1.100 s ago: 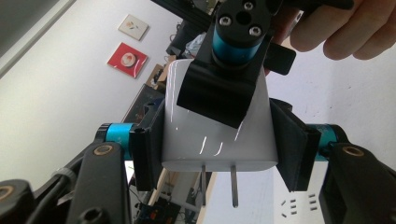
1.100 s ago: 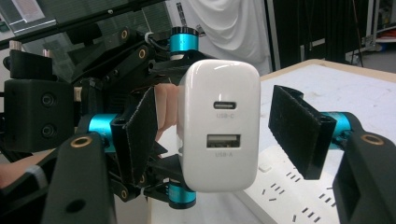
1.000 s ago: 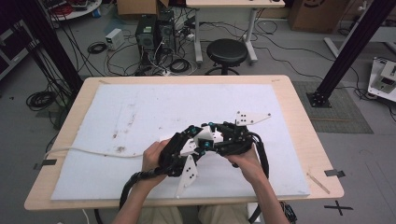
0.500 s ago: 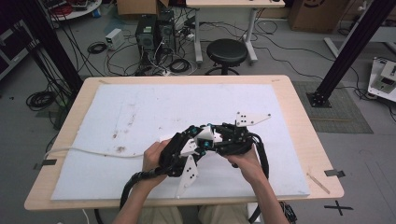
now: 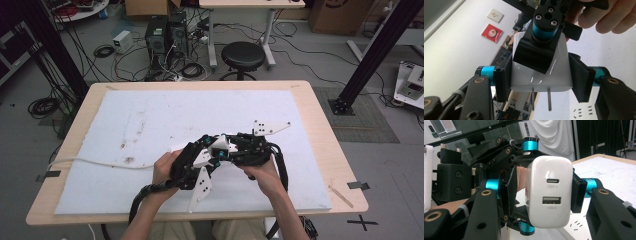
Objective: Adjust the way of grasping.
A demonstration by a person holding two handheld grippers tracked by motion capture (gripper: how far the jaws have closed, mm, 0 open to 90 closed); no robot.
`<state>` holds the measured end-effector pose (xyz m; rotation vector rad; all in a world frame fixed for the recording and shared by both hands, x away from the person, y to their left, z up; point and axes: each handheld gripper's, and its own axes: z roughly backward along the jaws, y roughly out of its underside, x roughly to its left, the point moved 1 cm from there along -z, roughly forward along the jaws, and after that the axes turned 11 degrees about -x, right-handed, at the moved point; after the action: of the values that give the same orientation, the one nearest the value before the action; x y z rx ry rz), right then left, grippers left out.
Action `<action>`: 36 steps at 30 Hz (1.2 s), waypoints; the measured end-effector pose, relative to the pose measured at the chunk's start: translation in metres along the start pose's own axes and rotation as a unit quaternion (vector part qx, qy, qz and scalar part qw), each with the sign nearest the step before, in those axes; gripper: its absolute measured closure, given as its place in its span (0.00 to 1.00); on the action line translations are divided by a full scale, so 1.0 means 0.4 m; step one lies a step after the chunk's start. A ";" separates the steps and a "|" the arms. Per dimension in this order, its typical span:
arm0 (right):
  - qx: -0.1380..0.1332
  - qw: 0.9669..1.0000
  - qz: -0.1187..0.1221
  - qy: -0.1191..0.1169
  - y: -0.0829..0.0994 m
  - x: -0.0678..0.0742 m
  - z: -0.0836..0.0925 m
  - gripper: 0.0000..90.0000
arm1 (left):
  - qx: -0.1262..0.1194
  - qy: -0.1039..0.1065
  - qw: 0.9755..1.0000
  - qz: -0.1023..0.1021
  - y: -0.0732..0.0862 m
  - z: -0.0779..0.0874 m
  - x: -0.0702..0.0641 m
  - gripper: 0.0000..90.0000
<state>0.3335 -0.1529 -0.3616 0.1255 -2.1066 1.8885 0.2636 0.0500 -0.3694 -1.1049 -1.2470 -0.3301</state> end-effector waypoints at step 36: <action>-0.001 0.999 -0.034 -0.013 0.017 -0.017 0.002 0.70 | -0.004 0.000 1.000 -0.004 -0.003 -0.005 0.000 0.47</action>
<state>0.3378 -0.1538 -0.3701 0.2208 -2.0931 1.8562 0.2638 0.0479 -0.3687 -1.1074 -1.2524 -0.3420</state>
